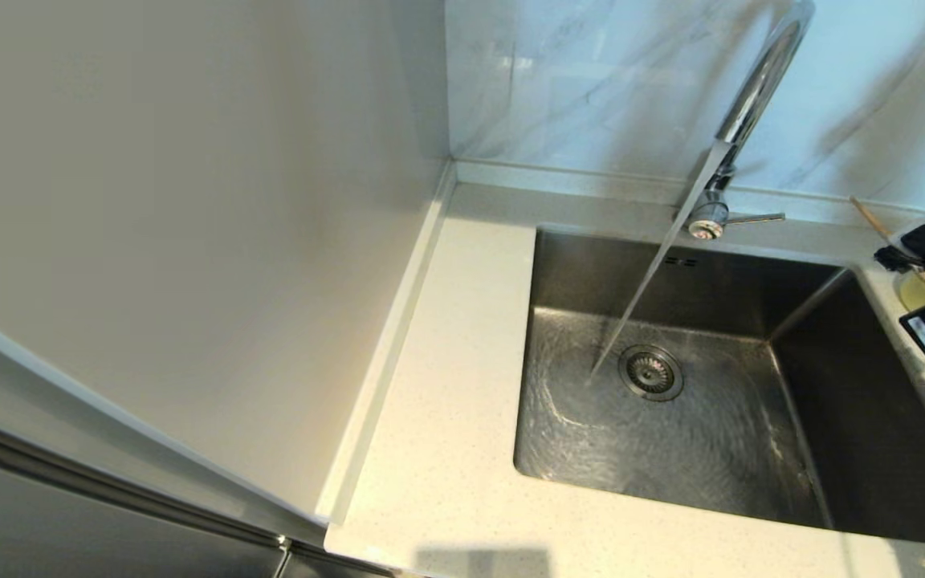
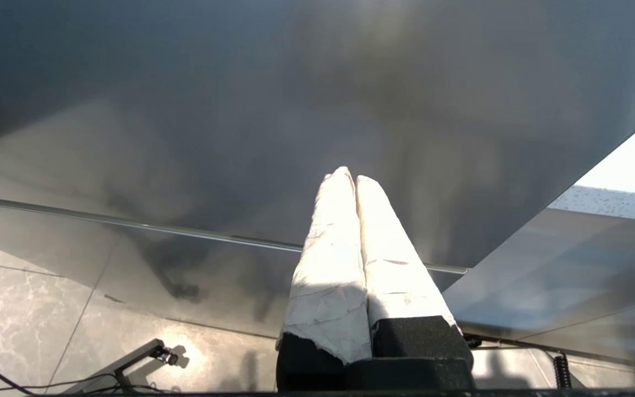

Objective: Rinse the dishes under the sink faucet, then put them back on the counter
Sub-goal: Place the chopsticks on the table

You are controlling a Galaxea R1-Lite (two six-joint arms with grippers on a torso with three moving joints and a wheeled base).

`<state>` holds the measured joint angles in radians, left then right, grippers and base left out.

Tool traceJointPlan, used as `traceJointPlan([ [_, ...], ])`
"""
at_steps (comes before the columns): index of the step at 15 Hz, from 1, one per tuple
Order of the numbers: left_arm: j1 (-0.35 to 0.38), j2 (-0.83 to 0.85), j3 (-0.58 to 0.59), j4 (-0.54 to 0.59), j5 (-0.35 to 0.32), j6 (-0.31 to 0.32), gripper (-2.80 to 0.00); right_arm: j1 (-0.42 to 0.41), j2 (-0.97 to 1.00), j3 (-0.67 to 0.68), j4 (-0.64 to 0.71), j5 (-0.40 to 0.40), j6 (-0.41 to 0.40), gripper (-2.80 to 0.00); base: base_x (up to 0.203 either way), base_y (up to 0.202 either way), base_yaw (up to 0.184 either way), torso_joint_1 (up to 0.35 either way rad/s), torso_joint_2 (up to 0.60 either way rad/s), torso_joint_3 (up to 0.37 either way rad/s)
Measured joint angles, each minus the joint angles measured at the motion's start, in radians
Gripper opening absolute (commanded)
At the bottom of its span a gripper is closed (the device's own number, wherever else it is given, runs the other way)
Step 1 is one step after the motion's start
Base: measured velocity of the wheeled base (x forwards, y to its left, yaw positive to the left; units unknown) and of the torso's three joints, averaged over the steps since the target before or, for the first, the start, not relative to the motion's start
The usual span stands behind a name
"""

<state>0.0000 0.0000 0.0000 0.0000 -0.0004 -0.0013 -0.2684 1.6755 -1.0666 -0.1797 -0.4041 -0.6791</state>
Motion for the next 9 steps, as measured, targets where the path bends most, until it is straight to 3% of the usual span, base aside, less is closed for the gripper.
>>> traceJointPlan([
  [4, 0.000, 0.000, 0.000, 0.000, 0.000, 0.000, -2.80, -0.054, 0.062, -0.287, 0.318, 0.057, 0.060, -2.80, 0.000, 0.000, 0.000, 0.000, 0.00, 0.000],
  [9, 0.000, 0.000, 0.000, 0.000, 0.000, 0.001, -2.80, -0.152, 0.235, -0.502, 0.371, 0.058, 0.095, -2.80, 0.000, 0.000, 0.000, 0.000, 0.00, 0.000],
])
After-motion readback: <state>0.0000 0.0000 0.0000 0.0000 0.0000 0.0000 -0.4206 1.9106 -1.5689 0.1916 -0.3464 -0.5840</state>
